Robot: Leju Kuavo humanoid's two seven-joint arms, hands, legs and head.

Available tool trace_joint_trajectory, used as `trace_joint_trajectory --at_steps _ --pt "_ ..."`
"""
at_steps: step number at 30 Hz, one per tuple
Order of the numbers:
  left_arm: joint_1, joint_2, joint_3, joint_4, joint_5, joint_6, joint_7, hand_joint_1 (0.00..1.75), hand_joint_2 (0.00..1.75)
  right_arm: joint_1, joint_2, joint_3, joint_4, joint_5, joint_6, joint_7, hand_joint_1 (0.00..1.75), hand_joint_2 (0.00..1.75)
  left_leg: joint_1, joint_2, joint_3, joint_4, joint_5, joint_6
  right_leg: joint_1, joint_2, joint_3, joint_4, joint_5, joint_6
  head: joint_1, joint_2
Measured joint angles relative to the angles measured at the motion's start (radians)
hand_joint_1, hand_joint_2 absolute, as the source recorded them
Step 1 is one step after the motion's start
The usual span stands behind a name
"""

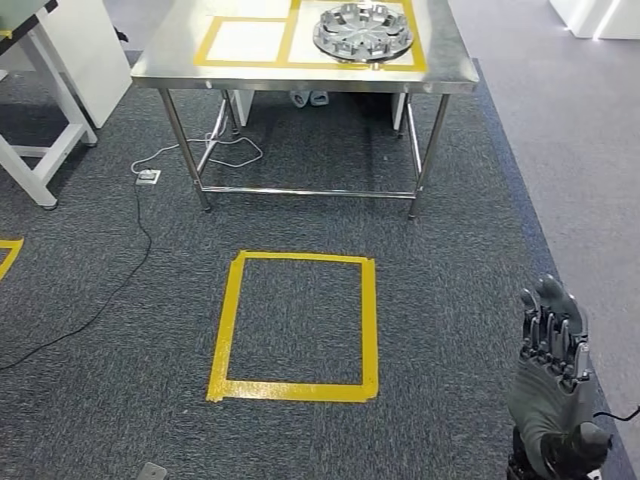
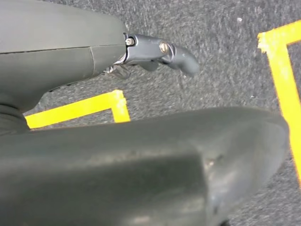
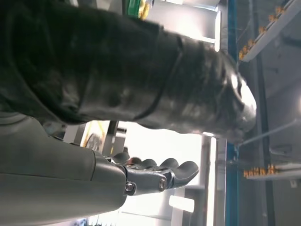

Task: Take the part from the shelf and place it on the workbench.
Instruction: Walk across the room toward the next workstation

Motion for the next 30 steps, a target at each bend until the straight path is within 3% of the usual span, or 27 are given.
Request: trace_joint_trajectory --at_steps 1,2,3,4,6,8,9,11,13,16,17,18,19,20,21,23,24,26,27,28,30 --pt "0.001 0.0 0.0 0.0 0.0 0.0 0.0 0.0 0.0 0.0 0.0 0.0 0.0 0.0 0.0 0.0 0.0 0.0 0.0 -0.009 -0.013 0.066 -0.039 -0.002 0.0 0.006 -0.013 0.005 0.009 -0.002 -0.001 0.0" --pt "0.002 0.001 0.0 0.0 0.0 0.0 0.0 0.0 0.0 0.001 0.0 0.0 0.0 0.0 0.0 0.0 0.0 0.0 0.0 -0.013 -0.018 0.117 -0.058 -0.003 0.001 0.014 -0.028 0.012 0.019 -0.001 -0.002 0.0" --pt "0.002 0.002 0.0 0.0 0.0 0.0 0.0 0.0 0.0 0.001 0.0 0.0 0.0 0.0 0.0 0.0 0.0 0.0 0.0 -0.015 -0.011 0.138 -0.055 -0.003 0.0 0.022 -0.043 0.02 0.027 0.001 -0.002 0.0" --pt "0.002 0.003 0.0 0.0 0.0 0.0 0.0 0.0 0.0 0.001 0.0 0.0 0.0 0.0 0.0 0.0 0.0 0.0 0.0 -0.016 0.016 0.117 -0.033 -0.003 0.0 0.031 -0.059 0.029 0.035 0.004 -0.002 0.0" --pt "0.001 0.004 0.0 0.0 0.0 0.001 0.0 0.0 0.0 0.001 0.0 0.0 0.0 0.0 0.0 0.0 0.0 0.0 0.002 -0.037 0.108 -0.01 0.01 0.0 -0.003 0.047 -0.094 0.051 0.045 0.012 -0.002 0.0" --pt "0.001 0.004 0.0 0.0 0.0 0.001 0.0 0.0 0.0 -0.001 0.0 -0.001 0.0 -0.001 0.0 0.0 0.0 0.0 0.003 -0.067 0.174 -0.12 0.012 0.006 -0.004 0.06 -0.119 0.071 0.054 0.023 -0.002 0.0" --pt "0.001 0.004 0.0 0.0 0.0 0.001 0.0 0.0 0.0 -0.001 0.0 -0.001 0.0 -0.001 0.0 0.0 0.0 0.0 0.002 -0.075 0.183 -0.14 0.005 0.009 -0.004 0.066 -0.127 0.076 0.061 0.029 -0.002 0.0" --pt "0.0 0.003 0.0 0.0 0.0 0.0 0.0 0.0 0.0 0.0 0.0 -0.001 -0.001 -0.001 0.0 0.0 0.0 0.0 0.001 -0.061 0.174 -0.145 0.014 0.021 -0.006 0.076 -0.138 0.078 0.073 0.042 -0.002 0.0" --pt "-0.001 0.001 0.0 0.0 0.0 0.0 0.0 0.0 0.0 0.0 0.0 0.0 -0.001 -0.002 -0.001 0.0 0.0 0.0 0.003 -0.042 0.156 -0.15 0.029 0.04 -0.008 0.061 -0.162 0.107 0.042 0.051 0.001 0.0" --pt "-0.001 0.003 0.0 0.0 0.0 0.0 0.0 0.0 0.0 0.0 0.0 0.0 -0.001 -0.003 -0.002 0.0 0.0 0.0 0.004 -0.011 0.121 -0.153 0.052 0.05 -0.013 0.027 -0.22 0.272 -0.079 0.065 0.009 0.0" --pt "0.0 0.004 0.0 0.0 0.0 0.001 0.0 0.0 0.0 0.001 0.0 0.0 -0.001 -0.003 -0.002 0.0 0.0 0.0 0.003 0.001 0.109 -0.153 0.061 0.049 -0.015 0.024 -0.233 0.331 -0.098 0.069 0.009 0.0" --pt "0.0 0.005 0.0 0.0 0.0 0.0 0.0 0.0 0.0 0.002 0.0 0.0 -0.001 -0.003 -0.002 0.001 0.0 0.0 0.003 0.014 0.096 -0.152 0.071 0.048 -0.017 0.022 -0.234 0.367 -0.093 0.071 0.009 0.0" --pt "0.0 0.005 0.0 0.0 0.0 0.0 0.0 0.0 0.0 0.003 0.0 0.0 -0.001 -0.003 -0.002 0.001 0.0 0.0 0.002 0.025 0.085 -0.152 0.079 0.046 -0.018 0.02 -0.218 0.368 -0.069 0.072 0.01 0.0" --pt "-0.001 0.005 0.0 0.0 0.0 0.0 0.0 0.0 0.0 0.003 0.0 0.0 -0.001 -0.003 -0.003 0.001 0.0 0.0 0.002 0.035 0.075 -0.152 0.087 0.043 -0.018 0.015 -0.181 0.33 -0.04 0.07 0.01 0.0" --pt "-0.001 0.005 0.0 0.0 0.0 0.0 0.0 0.0 0.0 0.003 0.0 0.0 -0.001 -0.003 -0.003 0.001 0.0 0.0 0.002 0.045 0.068 -0.151 0.095 0.04 -0.017 -0.002 -0.125 0.259 -0.021 0.066 0.01 0.0" --pt "-0.001 0.004 0.0 0.0 0.0 0.0 0.0 0.0 0.0 0.001 0.0 0.0 -0.003 -0.003 -0.004 0.001 0.0 0.0 0.001 0.063 0.064 -0.149 0.105 0.031 -0.009 -0.045 -0.008 0.098 -0.027 0.057 0.009 0.0" --pt "-0.001 0.004 0.001 0.0 0.0 0.0 0.001 0.0 0.0 0.0 0.0 0.0 -0.004 -0.003 -0.004 0.001 0.0 0.0 0.001 0.072 0.064 -0.148 0.11 0.025 -0.004 -0.058 0.024 0.045 -0.041 0.051 0.009 0.0" --pt "-0.002 0.002 0.001 0.0 0.0 0.0 0.001 0.0 0.0 0.002 0.0 -0.001 -0.007 -0.003 -0.006 0.001 0.0 0.0 0.003 0.093 0.065 -0.148 0.118 0.012 0.002 -0.046 0.031 0.011 -0.052 0.036 0.009 0.0" --pt "-0.004 0.002 0.001 0.0 0.0 0.0 0.001 0.0 0.0 0.004 0.0 -0.002 -0.008 -0.003 -0.006 0.001 0.0 0.0 0.006 0.089 0.063 -0.143 0.114 0.006 0.001 -0.036 0.027 0.006 -0.047 0.028 0.009 0.0" --pt "-0.004 0.001 0.001 0.0 0.0 0.0 0.001 0.0 0.0 0.005 0.0 -0.002 -0.01 -0.003 -0.006 0.001 0.0 0.0 0.008 0.072 0.057 -0.125 0.098 0.001 0.0 -0.026 0.024 0.003 -0.04 0.019 0.007 0.0" --pt "-0.002 0.002 0.001 0.0 0.0 0.0 0.001 0.0 0.0 0.005 0.001 -0.003 -0.012 -0.003 -0.007 0.001 0.0 0.0 0.01 0.016 0.023 -0.024 0.028 -0.006 -0.003 -0.008 0.016 0.002 -0.027 0.005 0.003 0.0"
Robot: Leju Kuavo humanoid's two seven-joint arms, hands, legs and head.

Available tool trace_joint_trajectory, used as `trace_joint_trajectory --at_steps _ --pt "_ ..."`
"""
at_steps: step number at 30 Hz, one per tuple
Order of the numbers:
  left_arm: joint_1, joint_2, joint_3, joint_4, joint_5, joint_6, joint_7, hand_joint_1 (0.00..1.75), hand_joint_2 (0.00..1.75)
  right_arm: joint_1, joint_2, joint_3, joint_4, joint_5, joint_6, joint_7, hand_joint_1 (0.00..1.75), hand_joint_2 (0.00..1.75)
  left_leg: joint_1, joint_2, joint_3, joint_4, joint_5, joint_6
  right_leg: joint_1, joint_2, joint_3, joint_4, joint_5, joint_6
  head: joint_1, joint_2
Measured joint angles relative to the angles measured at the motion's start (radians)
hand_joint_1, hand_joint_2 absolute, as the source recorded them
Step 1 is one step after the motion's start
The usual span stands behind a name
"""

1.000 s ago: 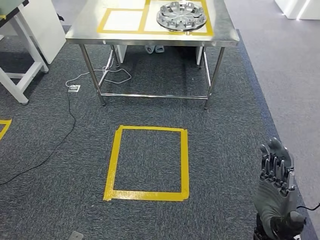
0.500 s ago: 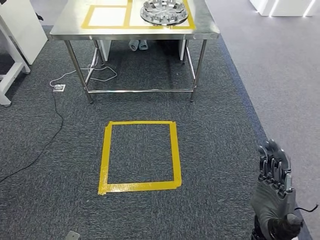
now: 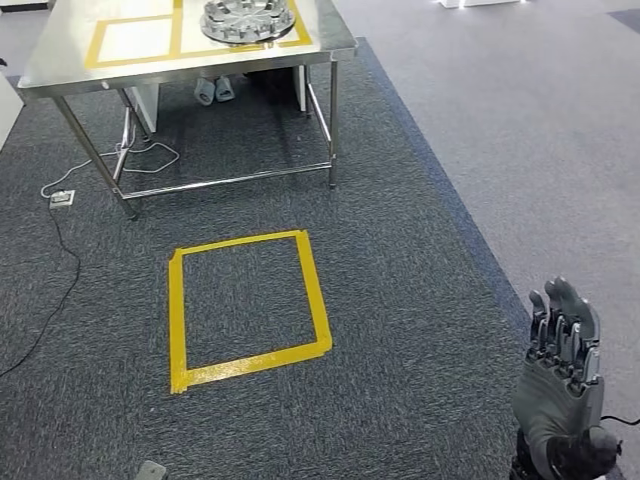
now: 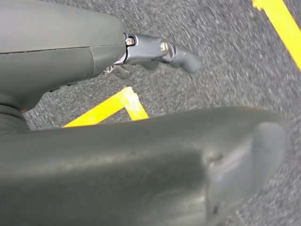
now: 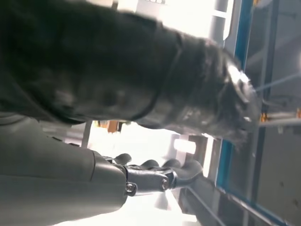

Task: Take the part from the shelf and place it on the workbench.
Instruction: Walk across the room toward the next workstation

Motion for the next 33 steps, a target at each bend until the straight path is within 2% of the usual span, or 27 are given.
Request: trace_joint_trajectory --at_steps 1,2,3,4,6,9,10,11,13,14,15,17,18,19,20,21,22,23,24,25,26,28,30,32,33 --pt "0.003 0.0 0.0 0.0 0.0 0.0 0.0 0.0 0.0 0.0 0.0 0.0 0.0 0.0 0.0 0.0 0.0 0.0 0.0 -0.019 -0.024 0.071 -0.04 -0.001 0.001 0.011 -0.005 0.003 0.003 -0.004 -0.002 0.0" --pt "0.005 0.0 0.0 0.0 0.0 0.0 0.001 0.0 0.0 0.002 0.001 -0.001 0.0 0.0 -0.001 0.0 0.0 0.0 -0.002 -0.028 -0.044 0.133 -0.069 -0.001 0.002 0.022 -0.011 0.007 0.005 -0.006 -0.003 0.0" --pt "0.007 0.001 0.001 0.0 0.0 0.0 0.001 0.0 0.0 0.003 0.001 -0.001 0.0 0.0 -0.001 0.0 0.0 0.0 -0.003 -0.031 -0.051 0.167 -0.078 -0.001 0.004 0.034 -0.015 0.012 0.007 -0.007 -0.003 0.0" --pt "0.008 0.002 0.001 0.0 0.0 0.0 0.002 0.0 0.0 0.004 0.001 -0.001 0.0 0.0 -0.001 0.0 0.0 0.0 -0.005 -0.033 -0.043 0.166 -0.067 0.001 0.005 0.045 -0.017 0.019 0.007 -0.007 -0.003 0.0" --pt "0.008 0.003 0.002 0.0 0.0 0.0 0.002 0.0 0.0 0.005 0.001 -0.001 0.0 0.0 -0.002 0.0 0.0 0.0 -0.007 -0.035 -0.017 0.127 -0.036 0.005 0.005 0.06 -0.018 0.027 0.008 -0.006 -0.003 0.0" --pt "0.008 0.003 0.002 0.0 0.0 0.0 0.002 0.0 0.0 0.005 0.001 -0.001 0.0 0.0 -0.002 0.0 0.0 0.0 -0.007 -0.036 -0.007 0.108 -0.025 0.006 0.005 0.063 -0.018 0.03 0.008 -0.006 -0.003 0.0" --pt "0.008 0.003 0.002 0.0 0.0 0.0 0.002 0.0 0.0 0.006 0.001 -0.001 0.0 0.0 -0.002 0.0 0.0 0.0 -0.007 -0.041 0.009 0.076 -0.01 0.008 0.005 0.067 -0.019 0.032 0.007 -0.006 -0.003 0.0" --pt "0.008 0.004 0.002 0.0 0.0 0.0 0.002 0.0 0.0 0.005 0.001 -0.001 0.0 0.0 -0.003 0.0 0.0 0.0 -0.007 -0.059 0.035 0.027 0.007 0.012 0.005 0.077 -0.024 0.038 0.007 -0.002 -0.002 0.0" --pt "0.006 0.005 0.004 0.0 0.001 0.001 0.002 0.0 0.0 0.007 0.001 -0.001 -0.001 0.0 -0.004 0.0 0.0 0.0 -0.004 -0.072 0.087 -0.087 0.034 0.028 0.003 0.103 -0.05 0.053 0.005 0.015 -0.004 0.0" --pt "0.004 0.005 0.005 0.0 0.001 0.001 0.002 0.0 0.0 0.007 0.001 -0.001 -0.003 0.0 -0.005 0.0 0.0 0.0 -0.002 -0.071 0.099 -0.118 0.034 0.036 0.002 0.098 -0.069 0.071 -0.004 0.025 -0.003 0.0" --pt "0.003 0.005 0.006 0.0 0.002 0.001 0.003 0.0 0.0 0.007 0.001 -0.002 -0.004 0.0 -0.006 0.0 0.0 0.0 -0.001 -0.054 0.101 -0.131 0.032 0.043 0.0 0.082 -0.093 0.106 -0.022 0.035 -0.002 0.0" --pt "0.005 0.006 0.007 0.0 0.002 0.001 0.002 0.0 0.0 0.006 0.001 -0.001 -0.005 0.001 -0.006 0.0 0.0 0.0 0.0 -0.031 0.102 -0.135 0.034 0.046 -0.005 0.04 -0.158 0.232 -0.083 0.047 0.003 0.0" --pt "0.006 0.006 0.007 0.0 0.002 0.001 0.002 0.0 0.0 0.007 0.001 -0.001 -0.005 0.001 -0.006 0.0 0.0 0.0 0.0 -0.018 0.102 -0.135 0.034 0.047 -0.009 0.033 -0.193 0.299 -0.107 0.053 0.003 0.0" --pt "0.007 0.006 0.007 0.0 0.002 0.001 0.002 0.0 0.0 0.009 0.001 -0.001 -0.005 0.001 -0.006 0.0 0.0 0.0 0.0 -0.006 0.102 -0.135 0.033 0.046 -0.013 0.03 -0.217 0.341 -0.114 0.058 0.003 0.0" --pt "0.007 0.006 0.008 0.0 0.002 0.001 0.002 0.0 0.0 0.01 0.001 -0.001 -0.005 0.001 -0.006 0.0 0.0 0.0 0.0 0.006 0.103 -0.135 0.032 0.045 -0.017 0.027 -0.222 0.344 -0.101 0.062 0.003 0.0" --pt "0.006 0.006 0.008 0.0 0.002 0.001 0.002 0.0 0.0 0.01 0.001 -0.001 -0.005 0.001 -0.007 0.0 0.0 0.0 0.0 0.017 0.104 -0.135 0.03 0.043 -0.02 0.022 -0.206 0.307 -0.07 0.065 0.003 0.0" --pt "0.006 0.006 0.008 0.0 0.002 0.001 0.002 0.0 0.0 0.01 0.001 -0.001 -0.005 0.001 -0.007 0.0 0.0 0.0 0.001 0.028 0.107 -0.134 0.028 0.04 -0.023 0.009 -0.172 0.238 -0.028 0.067 0.004 0.0" --pt "0.005 0.007 0.008 0.0 0.002 0.001 0.002 0.0 0.0 0.01 0.001 -0.001 -0.005 0.001 -0.008 0.0 0.0 0.0 0.0 0.038 0.111 -0.134 0.026 0.036 -0.022 -0.014 -0.135 0.162 0.002 0.068 0.004 0.0" --pt "0.005 0.008 0.008 0.0 0.002 0.001 0.002 0.0 0.0 0.009 0.001 -0.001 -0.006 0.001 -0.008 0.0 0.0 0.0 -0.002 0.046 0.113 -0.132 0.023 0.03 -0.021 -0.03 -0.104 0.104 0.022 0.064 0.004 0.0" --pt "0.005 0.009 0.008 0.0 0.002 0.001 0.002 0.0 0.0 0.009 0.002 0.0 -0.006 0.001 -0.009 0.0 0.0 0.0 -0.004 0.054 0.115 -0.131 0.021 0.024 -0.017 -0.042 -0.086 0.069 0.03 0.058 0.004 0.0" --pt "0.005 0.009 0.009 0.0 0.002 0.001 0.002 0.0 0.0 0.01 0.002 0.0 -0.006 0.001 -0.01 0.0 0.0 0.0 -0.005 0.062 0.115 -0.13 0.02 0.018 -0.013 -0.043 -0.082 0.06 0.027 0.051 0.003 0.0" --pt "0.003 0.01 0.009 0.0 0.002 0.001 0.002 0.0 0.0 0.013 0.002 0.0 -0.008 0.0 -0.011 0.0 0.0 0.0 -0.001 0.075 0.118 -0.128 0.018 0.004 -0.01 -0.02 -0.088 0.058 0.032 0.033 0.004 0.0" --pt "0.0 0.009 0.01 0.0 0.002 0.0 0.002 0.0 0.0 0.014 0.002 -0.001 -0.013 0.0 -0.013 0.0 0.0 0.0 0.004 0.043 0.107 -0.092 -0.011 -0.005 -0.012 -0.001 -0.086 0.052 0.037 0.018 0.0 0.0" --pt "0.001 0.009 0.011 0.0 0.001 0.0 0.003 0.0 0.0 0.013 0.004 -0.002 -0.016 0.0 -0.014 0.0 0.0 0.0 0.005 -0.009 0.054 0.028 -0.074 -0.005 -0.011 0.019 -0.082 0.049 0.042 0.007 -0.007 0.0" --pt "0.003 0.01 0.012 0.0 0.001 0.0 0.003 0.0 0.0 0.013 0.005 -0.002 -0.016 0.0 -0.014 0.0 0.0 0.0 0.004 -0.022 0.019 0.101 -0.103 -0.004 -0.008 0.032 -0.082 0.05 0.043 0.003 -0.008 0.0"
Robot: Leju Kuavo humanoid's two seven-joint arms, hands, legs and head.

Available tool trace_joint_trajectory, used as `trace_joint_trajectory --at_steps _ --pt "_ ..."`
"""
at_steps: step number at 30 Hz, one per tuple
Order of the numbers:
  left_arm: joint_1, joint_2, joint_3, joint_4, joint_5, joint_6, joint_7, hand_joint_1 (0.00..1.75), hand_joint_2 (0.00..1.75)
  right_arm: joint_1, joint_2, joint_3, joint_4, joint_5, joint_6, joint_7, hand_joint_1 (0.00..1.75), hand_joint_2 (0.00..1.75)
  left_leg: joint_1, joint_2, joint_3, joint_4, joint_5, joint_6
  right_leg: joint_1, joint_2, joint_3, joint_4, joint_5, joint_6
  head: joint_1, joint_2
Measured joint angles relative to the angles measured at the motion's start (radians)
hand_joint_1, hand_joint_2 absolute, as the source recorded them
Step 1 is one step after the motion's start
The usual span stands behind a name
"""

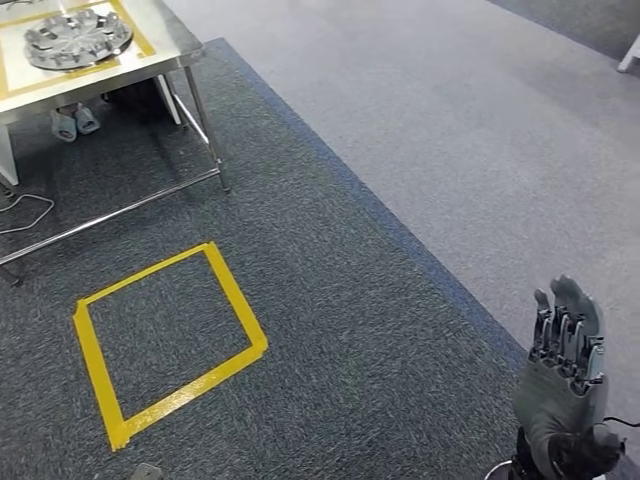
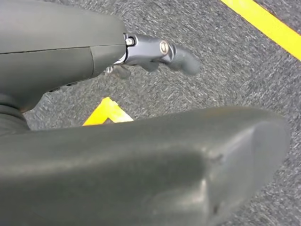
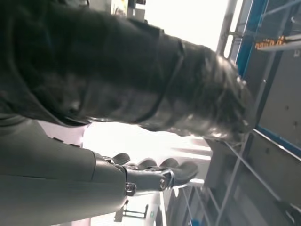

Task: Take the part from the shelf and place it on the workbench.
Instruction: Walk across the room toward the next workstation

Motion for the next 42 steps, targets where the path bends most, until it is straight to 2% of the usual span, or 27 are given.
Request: trace_joint_trajectory --at_steps 2,4,6,8,10,12,14,16,17,18,19,21,23,25,26,28,30,31,32,33,35,36,38,39,40,41,42 --pt "0.005 0.002 0.001 0.0 0.0 0.0 0.0 0.0 0.0 0.002 0.002 0.0 0.0 0.0 0.0 0.0 0.0 0.0 -0.003 -0.009 -0.043 0.075 -0.007 0.006 0.006 0.028 0.0 0.002 0.0 -0.003 -0.001 0.0" --pt "0.006 0.004 0.002 0.0 0.0 0.0 0.001 0.0 0.0 0.002 0.002 0.0 0.0 0.0 0.0 0.0 0.0 0.0 -0.007 -0.023 -0.019 -0.004 0.06 0.016 0.009 0.056 0.001 0.005 0.0 -0.003 -0.001 0.0" --pt "0.005 0.005 0.002 0.0 0.0 0.0 0.001 0.0 0.0 0.001 0.002 0.0 0.0 0.001 -0.002 0.0 0.0 0.0 -0.008 -0.068 0.032 -0.139 0.124 0.026 0.01 0.082 -0.003 0.012 -0.002 0.0 -0.001 0.0" --pt "0.004 0.007 0.002 0.0 0.0 0.0 0.001 0.0 0.0 0.002 0.002 0.0 0.0 0.002 -0.004 0.0 0.0 0.0 -0.009 -0.093 0.056 -0.202 0.138 0.029 0.009 0.105 -0.013 0.017 -0.003 0.009 0.0 0.0" --pt "0.002 0.007 0.003 0.0 0.0 0.0 0.001 0.0 0.0 0.008 0.004 0.0 -0.003 0.006 -0.006 -0.001 0.0 0.0 -0.009 -0.075 0.058 -0.21 0.14 0.032 0.006 0.122 -0.025 0.017 -0.001 0.02 0.0 0.0" --pt "0.0 0.007 0.003 0.0 0.0 0.0 0.001 0.0 0.0 0.016 0.005 0.001 -0.009 0.012 -0.011 -0.001 0.0 0.0 -0.005 -0.052 0.062 -0.221 0.144 0.042 0.008 0.085 -0.045 0.046 -0.022 0.03 0.004 0.0" --pt "0.002 0.008 0.003 0.0 -0.001 0.0 0.001 0.0 0.0 0.02 0.006 0.004 -0.014 0.016 -0.018 -0.001 0.0 0.0 -0.003 -0.024 0.064 -0.227 0.145 0.048 0.006 0.023 -0.096 0.151 -0.082 0.04 0.011 0.0" --pt "0.006 0.009 0.003 0.0 -0.001 0.0 0.001 0.0 0.0 0.026 0.009 0.008 -0.015 0.017 -0.025 -0.001 0.0 0.0 -0.004 0.005 0.064 -0.227 0.144 0.049 -0.003 0.001 -0.159 0.277 -0.134 0.051 0.014 0.0" --pt "0.007 0.009 0.003 0.0 -0.001 0.0 0.001 0.0 0.0 0.031 0.01 0.01 -0.015 0.017 -0.027 -0.001 0.0 0.0 -0.003 0.019 0.065 -0.227 0.142 0.048 -0.008 -0.003 -0.171 0.302 -0.136 0.056 0.015 0.0" --pt "0.007 0.009 0.003 0.0 -0.002 0.0 0.001 0.0 0.0 0.035 0.01 0.01 -0.015 0.017 -0.028 -0.001 0.0 0.0 -0.003 0.032 0.066 -0.227 0.141 0.045 -0.012 -0.008 -0.161 0.285 -0.118 0.06 0.015 0.0" --pt "0.006 0.009 0.003 0.0 -0.002 0.0 0.001 0.0 0.0 0.038 0.01 0.012 -0.016 0.017 -0.028 -0.001 0.0 0.0 -0.001 0.044 0.068 -0.227 0.139 0.042 -0.015 -0.017 -0.13 0.228 -0.086 0.063 0.015 0.0" --pt "0.006 0.009 0.003 0.0 -0.002 0.0 0.001 0.0 0.0 0.041 0.01 0.015 -0.019 0.016 -0.028 -0.001 0.0 0.0 -0.003 0.065 0.076 -0.226 0.132 0.032 -0.017 -0.064 -0.046 0.081 -0.029 0.064 0.015 0.0" --pt "0.006 0.011 0.003 0.0 -0.002 0.0 0.001 0.0 0.0 0.043 0.011 0.02 -0.022 0.016 -0.026 -0.001 0.0 0.0 -0.006 0.083 0.086 -0.225 0.127 0.018 -0.013 -0.09 -0.007 0.012 -0.014 0.054 0.014 0.0" --pt "0.003 0.011 0.004 0.0 -0.001 0.0 0.001 0.0 0.0 0.049 0.011 0.027 -0.024 0.017 -0.022 -0.001 0.0 0.0 -0.003 0.102 0.098 -0.228 0.123 0.004 -0.009 -0.071 -0.01 0.01 -0.016 0.04 0.011 0.0" --pt "0.001 0.011 0.004 0.0 0.0 0.0 0.001 0.0 0.0 0.056 0.012 0.031 -0.025 0.015 -0.016 -0.001 0.0 0.0 0.0 0.1 0.102 -0.226 0.117 -0.004 -0.009 -0.06 -0.007 0.007 -0.014 0.033 0.011 0.0" --pt "0.0 0.01 0.007 0.0 0.004 0.0 0.002 0.0 0.0 0.07 0.018 0.048 -0.029 0.005 0.003 -0.001 0.0 0.0 0.004 0.058 0.087 -0.173 0.076 -0.013 -0.012 -0.039 0.003 0.001 -0.009 0.019 0.006 0.0" --pt "0.004 0.009 0.015 0.0 0.005 0.0 0.004 0.0 0.0 0.088 0.029 0.068 -0.03 -0.004 0.018 -0.001 0.0 0.0 0.005 0.006 0.029 -0.04 0.006 -0.013 -0.011 -0.016 0.007 0.001 -0.006 0.009 0.0 0.0" --pt "0.008 0.009 0.019 0.0 0.006 0.001 0.005 0.0 0.0 0.099 0.035 0.077 -0.028 -0.008 0.021 -0.001 0.0 0.0 0.004 -0.004 -0.003 0.026 -0.018 -0.012 -0.009 -0.002 0.007 0.001 -0.006 0.007 -0.001 0.0" --pt "0.011 0.009 0.024 0.0 0.007 0.002 0.007 0.0 0.0 0.111 0.041 0.085 -0.027 -0.013 0.02 -0.001 0.0 0.0 0.003 -0.009 -0.024 0.065 -0.023 -0.011 -0.006 0.013 0.007 0.002 -0.007 0.006 -0.002 0.0" --pt "0.013 0.01 0.028 0.0 0.011 0.003 0.009 0.0 0.0 0.123 0.047 0.093 -0.025 -0.019 0.019 -0.001 0.0 0.0 0.001 -0.011 -0.029 0.064 -0.007 -0.008 -0.004 0.028 0.009 0.003 -0.007 0.005 -0.002 0.0" --pt "0.015 0.01 0.036 0.0 0.021 0.004 0.012 0.0 0.0 0.143 0.057 0.107 -0.023 -0.029 0.02 -0.001 0.0 0.0 -0.001 -0.029 0.01 -0.047 0.072 0.002 -0.002 0.055 0.013 0.004 -0.009 0.005 -0.002 0.0" --pt "0.014 0.011 0.039 0.0 0.026 0.005 0.013 0.0 0.0 0.151 0.062 0.111 -0.021 -0.034 0.025 -0.001 0.0 0.0 0.0 -0.056 0.038 -0.118 0.104 0.008 -0.001 0.067 0.014 0.005 -0.01 0.007 -0.001 0.0" --pt "0.015 0.011 0.044 0.0 0.03 0.007 0.014 0.0 0.0 0.166 0.074 0.114 -0.003 -0.047 0.053 -0.001 0.0 0.0 -0.001 -0.097 0.073 -0.209 0.133 0.014 -0.002 0.091 0.009 0.007 -0.011 0.016 -0.001 0.0" --pt "0.015 0.011 0.045 0.0 0.03 0.009 0.015 0.0 0.0 0.174 0.082 0.111 0.016 -0.052 0.076 -0.001 0.0 0.0 -0.002 -0.102 0.077 -0.218 0.13 0.016 -0.003 0.102 0.003 0.006 -0.01 0.023 -0.002 0.0" --pt "0.015 0.01 0.046 0.0 0.03 0.01 0.016 0.0 0.0 0.181 0.091 0.105 0.041 -0.055 0.101 -0.001 0.0 0.0 -0.003 -0.092 0.079 -0.223 0.131 0.019 -0.005 0.114 -0.003 0.003 -0.008 0.03 -0.002 0.0" --pt "0.013 0.008 0.047 0.0 0.03 0.01 0.017 0.0 0.0 0.187 0.101 0.098 0.07 -0.051 0.126 -0.001 0.0 0.0 -0.002 -0.08 0.082 -0.228 0.134 0.025 -0.007 0.113 -0.006 0.003 -0.008 0.036 -0.002 0.0" --pt "0.012 0.006 0.048 0.0 0.03 0.009 0.017 0.0 0.0 0.188 0.112 0.087 0.106 -0.039 0.151 0.001 0.0 0.0 0.0 -0.068 0.085 -0.235 0.138 0.031 -0.006 0.094 -0.012 0.011 -0.015 0.04 0.0 0.0"
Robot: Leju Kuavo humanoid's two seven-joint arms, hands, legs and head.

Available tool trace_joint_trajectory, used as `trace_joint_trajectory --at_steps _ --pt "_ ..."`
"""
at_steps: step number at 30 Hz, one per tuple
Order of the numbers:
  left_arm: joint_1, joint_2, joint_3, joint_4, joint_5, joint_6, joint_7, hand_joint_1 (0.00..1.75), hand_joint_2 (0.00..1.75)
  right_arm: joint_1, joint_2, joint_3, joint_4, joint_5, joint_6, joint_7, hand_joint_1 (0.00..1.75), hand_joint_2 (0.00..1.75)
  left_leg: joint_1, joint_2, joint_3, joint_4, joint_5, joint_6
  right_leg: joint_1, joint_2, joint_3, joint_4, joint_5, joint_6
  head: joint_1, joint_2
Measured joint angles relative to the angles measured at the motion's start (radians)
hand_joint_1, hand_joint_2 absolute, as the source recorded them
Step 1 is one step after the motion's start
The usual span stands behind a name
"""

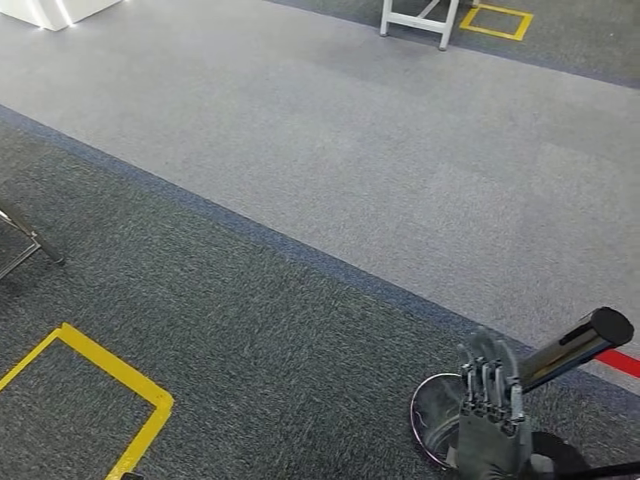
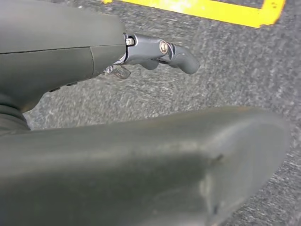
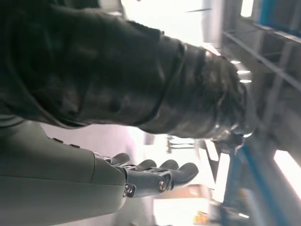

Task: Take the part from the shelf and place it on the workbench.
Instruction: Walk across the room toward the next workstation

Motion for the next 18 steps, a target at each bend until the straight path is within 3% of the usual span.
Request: trace_joint_trajectory --at_steps 1,3,5,6,7,9,11,12,14,16,18 --pt "-0.001 -0.002 0.002 0.0 0.0 -0.001 0.0 0.0 0.0 -0.005 0.011 -0.014 0.047 0.021 0.027 0.002 0.0 0.0 0.002 0.014 0.002 -0.007 0.004 0.006 0.001 -0.028 -0.013 0.026 -0.018 0.004 0.004 0.0" --pt "0.003 -0.005 0.006 0.0 -0.001 -0.002 -0.001 0.0 0.0 -0.029 0.038 -0.057 0.175 0.079 0.091 0.004 0.0 0.0 0.002 0.043 0.003 -0.012 0.006 0.011 -0.001 -0.084 -0.067 0.135 -0.083 0.011 0.013 0.0" --pt "0.007 -0.006 0.011 0.0 -0.004 -0.002 -0.001 0.0 0.0 -0.058 0.062 -0.105 0.325 0.13 0.152 0.002 0.0 0.0 0.0 0.074 0.001 -0.011 0.005 0.011 -0.006 -0.097 -0.123 0.25 -0.129 0.02 0.015 0.0" --pt "0.007 -0.007 0.013 0.0 -0.006 -0.002 0.0 0.0 0.0 -0.071 0.07 -0.125 0.399 0.147 0.174 0.001 0.0 0.0 0.0 0.087 0.001 -0.011 0.004 0.01 -0.008 -0.1 -0.129 0.266 -0.126 0.023 0.015 0.0" --pt "0.006 -0.007 0.015 0.0 -0.01 -0.002 0.0 0.0 0.0 -0.082 0.074 -0.138 0.467 0.158 0.191 0.0 0.0 0.0 0.0 0.098 0.001 -0.01 0.003 0.008 -0.009 -0.105 -0.112 0.237 -0.103 0.024 0.016 0.0" --pt "0.004 -0.008 0.016 0.0 -0.015 -0.002 0.002 0.0 0.0 -0.102 0.076 -0.151 0.584 0.154 0.213 0.0 0.0 0.0 0.0 0.117 0.007 -0.009 -0.001 0.001 -0.011 -0.138 -0.032 0.094 -0.04 0.022 0.018 0.0" --pt "0.002 -0.008 0.016 0.0 -0.022 -0.002 0.004 0.0 0.0 -0.123 0.074 -0.146 0.67 0.123 0.237 -0.001 0.0 0.0 -0.002 0.132 0.017 -0.008 -0.008 -0.012 -0.008 -0.169 0.024 -0.007 -0.008 0.012 0.018 0.0" --pt "0.001 -0.007 0.016 0.0 -0.027 -0.003 0.004 0.0 0.0 -0.133 0.07 -0.138 0.709 0.103 0.25 -0.001 0.0 0.0 -0.002 0.138 0.021 -0.008 -0.01 -0.019 -0.005 -0.173 0.029 -0.018 -0.008 0.006 0.018 0.0" --pt "-0.004 -0.006 0.016 0.0 -0.034 -0.005 0.006 0.0 0.0 -0.144 0.054 -0.113 0.782 0.058 0.269 -0.001 0.0 0.0 0.003 0.149 0.03 -0.009 -0.014 -0.035 -0.002 -0.154 0.03 -0.018 -0.007 -0.007 0.016 0.0" --pt "-0.006 -0.004 0.016 0.0 -0.038 -0.009 0.01 0.0 0.0 -0.154 0.036 -0.083 0.851 0.008 0.267 -0.001 0.0 0.0 0.008 0.124 0.023 0.021 -0.042 -0.045 -0.004 -0.136 0.037 -0.023 0.0 -0.021 0.013 0.0" --pt "-0.005 -0.002 0.016 0.0 -0.042 -0.01 0.012 0.0 0.0 -0.178 0.019 -0.055 0.927 -0.014 0.233 -0.002 0.0 0.0 0.009 0.081 -0.023 0.13 -0.105 -0.048 -0.004 -0.114 0.039 -0.024 0.007 -0.031 0.01 0.0"
